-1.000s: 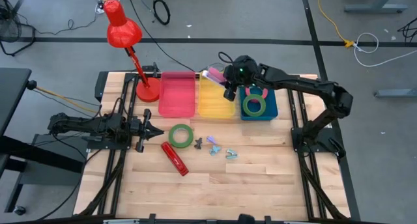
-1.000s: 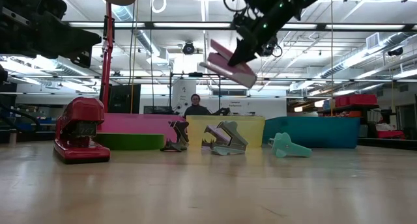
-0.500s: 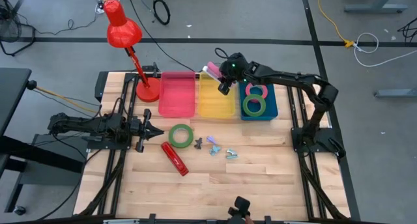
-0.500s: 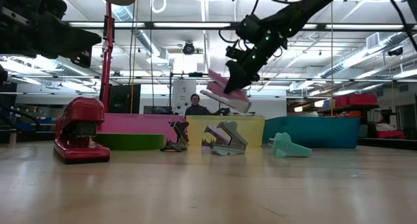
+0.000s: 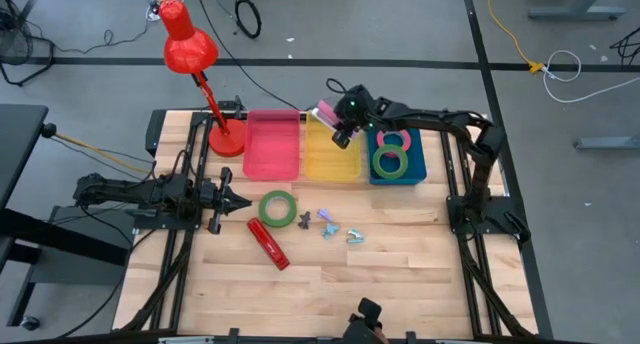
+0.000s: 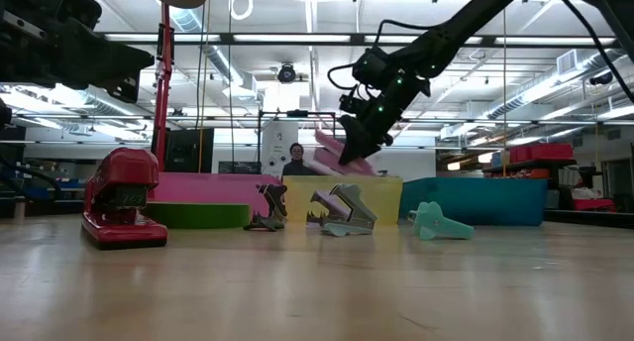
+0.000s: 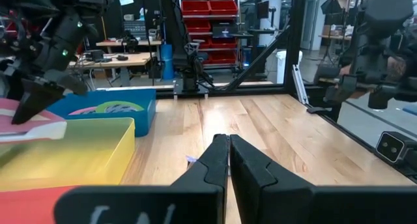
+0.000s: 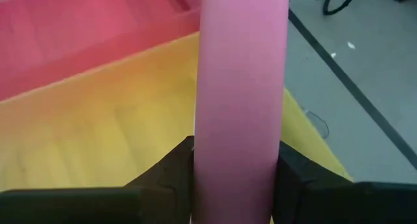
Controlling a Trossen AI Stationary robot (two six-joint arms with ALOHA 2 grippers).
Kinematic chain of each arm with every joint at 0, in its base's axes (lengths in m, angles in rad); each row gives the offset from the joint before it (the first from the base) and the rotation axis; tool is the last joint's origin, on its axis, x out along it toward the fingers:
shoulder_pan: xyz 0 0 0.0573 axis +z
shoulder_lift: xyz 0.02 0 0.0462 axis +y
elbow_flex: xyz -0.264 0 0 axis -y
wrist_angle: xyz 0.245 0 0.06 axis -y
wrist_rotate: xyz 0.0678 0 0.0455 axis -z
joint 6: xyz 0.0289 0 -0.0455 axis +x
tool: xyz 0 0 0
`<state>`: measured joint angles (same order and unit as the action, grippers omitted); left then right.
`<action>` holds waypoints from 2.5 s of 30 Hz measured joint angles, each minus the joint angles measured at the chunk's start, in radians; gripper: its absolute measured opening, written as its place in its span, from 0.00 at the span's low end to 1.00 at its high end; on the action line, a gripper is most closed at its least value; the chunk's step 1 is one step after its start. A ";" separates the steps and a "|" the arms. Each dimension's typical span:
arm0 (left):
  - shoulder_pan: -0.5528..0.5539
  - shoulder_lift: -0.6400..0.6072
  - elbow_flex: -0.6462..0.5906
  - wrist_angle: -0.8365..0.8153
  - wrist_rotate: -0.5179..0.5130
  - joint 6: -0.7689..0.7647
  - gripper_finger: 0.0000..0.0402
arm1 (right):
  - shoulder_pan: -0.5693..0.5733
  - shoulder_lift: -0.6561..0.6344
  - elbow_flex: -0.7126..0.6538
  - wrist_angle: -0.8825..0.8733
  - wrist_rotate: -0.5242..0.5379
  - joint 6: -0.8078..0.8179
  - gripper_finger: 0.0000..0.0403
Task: Pick and place Stapler, Stapler remover, tape
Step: Put the pink stapler into the yellow bin, then put the right blue staple remover into the pink bin
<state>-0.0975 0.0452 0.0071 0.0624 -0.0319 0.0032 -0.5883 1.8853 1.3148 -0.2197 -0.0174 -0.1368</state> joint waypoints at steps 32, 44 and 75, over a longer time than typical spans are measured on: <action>0.000 0.000 0.000 0.000 0.000 0.000 0.05 | 0.000 0.050 0.000 0.002 0.001 0.024 0.47; 0.000 0.000 0.000 0.000 0.000 0.000 0.05 | 0.000 0.049 0.000 0.001 -0.001 0.024 0.64; 0.000 0.000 0.000 0.000 0.000 0.000 0.05 | 0.101 -0.173 0.000 -0.224 -0.026 -0.029 0.64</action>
<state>-0.0977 0.0456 0.0067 0.0628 -0.0319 0.0032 -0.4874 1.7127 1.3148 -0.4436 -0.0437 -0.1658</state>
